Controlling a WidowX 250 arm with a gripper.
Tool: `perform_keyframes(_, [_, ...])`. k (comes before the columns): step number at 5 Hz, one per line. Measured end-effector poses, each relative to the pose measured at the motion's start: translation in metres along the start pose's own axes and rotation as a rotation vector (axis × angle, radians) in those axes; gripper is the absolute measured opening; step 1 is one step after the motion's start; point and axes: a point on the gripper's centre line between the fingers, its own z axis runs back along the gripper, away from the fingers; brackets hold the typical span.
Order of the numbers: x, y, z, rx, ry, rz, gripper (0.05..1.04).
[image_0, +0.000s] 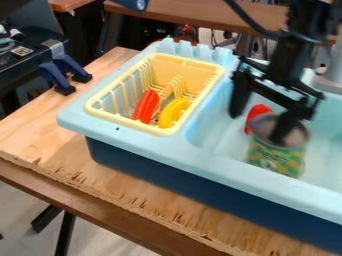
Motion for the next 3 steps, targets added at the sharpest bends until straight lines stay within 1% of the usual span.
perform_keyframes(1, [-0.0027, 0.0207, 0.0013, 0.012, 0.011, 0.087, 1.011])
perform_keyframes(2, [-0.0081, 0.0276, 0.0068, 0.002, 0.000, 0.111, 1.011])
perform_keyframes(3, [-0.0079, 0.0256, 0.0031, -0.007, 0.003, 0.096, 1.011])
